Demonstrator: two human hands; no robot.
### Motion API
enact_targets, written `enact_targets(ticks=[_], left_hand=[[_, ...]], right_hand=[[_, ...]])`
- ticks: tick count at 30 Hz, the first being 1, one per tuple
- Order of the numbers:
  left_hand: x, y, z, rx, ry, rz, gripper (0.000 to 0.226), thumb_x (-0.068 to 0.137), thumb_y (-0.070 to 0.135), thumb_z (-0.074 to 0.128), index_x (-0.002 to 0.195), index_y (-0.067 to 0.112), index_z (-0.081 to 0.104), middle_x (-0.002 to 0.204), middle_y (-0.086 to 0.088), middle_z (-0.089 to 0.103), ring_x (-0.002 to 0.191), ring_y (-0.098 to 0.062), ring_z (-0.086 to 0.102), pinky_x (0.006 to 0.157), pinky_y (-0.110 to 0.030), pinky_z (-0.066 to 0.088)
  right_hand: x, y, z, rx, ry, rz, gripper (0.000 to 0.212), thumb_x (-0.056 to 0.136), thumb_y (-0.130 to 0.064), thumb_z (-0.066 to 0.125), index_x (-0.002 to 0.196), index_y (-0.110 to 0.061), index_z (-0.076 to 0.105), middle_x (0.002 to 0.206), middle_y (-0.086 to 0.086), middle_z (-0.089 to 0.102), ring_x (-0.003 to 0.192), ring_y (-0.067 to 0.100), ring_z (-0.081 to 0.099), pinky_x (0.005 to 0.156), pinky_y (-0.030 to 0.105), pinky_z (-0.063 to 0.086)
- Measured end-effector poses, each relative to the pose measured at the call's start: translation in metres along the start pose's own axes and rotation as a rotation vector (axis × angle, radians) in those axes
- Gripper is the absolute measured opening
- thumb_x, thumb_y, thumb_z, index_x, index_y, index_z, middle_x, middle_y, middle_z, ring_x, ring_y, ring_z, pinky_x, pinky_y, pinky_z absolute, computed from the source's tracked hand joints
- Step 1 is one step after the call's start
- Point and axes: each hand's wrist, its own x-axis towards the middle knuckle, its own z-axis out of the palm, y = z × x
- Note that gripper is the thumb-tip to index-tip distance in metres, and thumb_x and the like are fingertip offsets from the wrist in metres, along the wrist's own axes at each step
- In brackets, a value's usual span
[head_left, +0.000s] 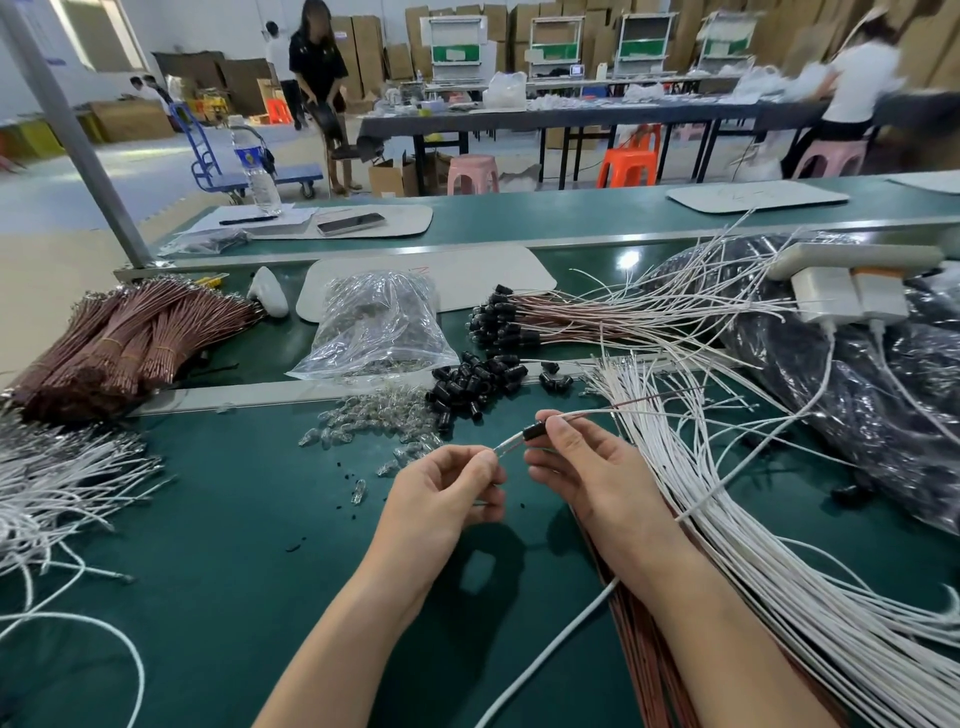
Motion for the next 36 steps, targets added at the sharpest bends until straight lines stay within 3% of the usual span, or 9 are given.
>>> enact_targets(ticks=[7,11,15,17,25,28,31,33,36], left_hand=[[-0.003,0.001,0.005,0.070,-0.003,0.046,0.012,0.098,0.011,0.062,0.096,0.002,0.069,0.077,-0.001,0.072,0.067,-0.012,0.065,0.067,-0.024,0.058],[-0.004,0.001,0.007,0.104,0.005,0.065,0.013,0.098,0.012,0.062,0.098,0.000,0.069,0.079,-0.003,0.073,0.068,-0.013,0.065,0.069,-0.027,0.060],[-0.005,0.001,0.006,0.188,0.000,0.081,0.012,0.098,0.013,0.063,0.097,0.005,0.071,0.081,-0.006,0.075,0.067,-0.012,0.067,0.068,-0.025,0.059],[-0.004,0.000,0.006,0.222,0.001,0.090,0.011,0.098,0.013,0.063,0.096,0.006,0.072,0.082,-0.008,0.075,0.068,-0.013,0.067,0.068,-0.026,0.059],[-0.006,0.000,0.003,0.333,-0.015,0.137,0.009,0.099,0.019,0.064,0.095,0.019,0.072,0.083,0.002,0.075,0.072,-0.011,0.069,0.065,-0.023,0.056],[-0.007,0.002,-0.006,0.546,0.056,0.252,0.012,0.099,0.033,0.062,0.091,0.029,0.070,0.082,0.012,0.072,0.077,-0.006,0.065,0.073,-0.020,0.051],[-0.004,0.007,-0.027,1.062,0.398,0.357,0.018,0.101,0.038,0.054,0.107,0.028,0.066,0.097,0.011,0.069,0.092,-0.014,0.060,0.087,-0.032,0.040],[-0.002,0.007,-0.042,1.297,0.516,0.262,0.028,0.101,0.037,0.052,0.122,0.022,0.063,0.112,-0.002,0.065,0.104,-0.024,0.055,0.091,-0.038,0.035],[-0.002,0.005,-0.050,1.407,0.468,0.127,0.027,0.102,0.038,0.049,0.119,0.025,0.065,0.113,-0.004,0.059,0.108,-0.028,0.052,0.093,-0.040,0.035]], right_hand=[[0.000,0.001,0.000,-0.064,-0.009,0.025,0.027,0.080,-0.036,0.071,0.086,-0.010,0.070,0.083,0.011,0.075,0.070,0.016,0.072,0.063,0.023,0.058],[-0.003,0.001,0.003,-0.085,-0.077,0.040,0.035,0.075,-0.040,0.076,0.099,-0.015,0.069,0.091,0.009,0.076,0.076,0.016,0.073,0.065,0.022,0.057],[-0.006,0.006,0.003,-0.217,-0.075,-0.015,0.013,0.083,-0.018,0.079,0.094,-0.024,0.075,0.088,0.005,0.076,0.084,0.015,0.074,0.069,0.020,0.057],[-0.005,0.008,0.002,-0.238,-0.060,-0.038,0.015,0.088,-0.008,0.075,0.092,-0.022,0.075,0.085,0.004,0.076,0.082,0.014,0.074,0.070,0.020,0.057],[-0.006,0.007,0.004,-0.340,-0.063,-0.079,0.016,0.089,-0.003,0.073,0.092,-0.018,0.068,0.077,0.001,0.075,0.077,0.014,0.074,0.068,0.021,0.057],[-0.006,0.006,0.003,-0.277,-0.047,-0.061,0.015,0.089,-0.001,0.072,0.091,-0.016,0.066,0.073,-0.002,0.071,0.074,0.012,0.071,0.073,0.022,0.058],[-0.004,0.005,0.002,-0.170,-0.019,-0.030,0.015,0.087,0.000,0.072,0.093,-0.012,0.064,0.072,0.000,0.070,0.074,0.013,0.069,0.073,0.024,0.059],[-0.004,0.004,0.000,-0.112,-0.012,-0.009,0.016,0.087,-0.001,0.072,0.095,-0.011,0.063,0.073,0.004,0.071,0.074,0.015,0.070,0.073,0.025,0.059],[-0.003,0.002,0.000,-0.034,-0.014,0.022,0.018,0.087,0.001,0.071,0.098,-0.009,0.061,0.075,0.007,0.072,0.073,0.017,0.070,0.071,0.028,0.060]])
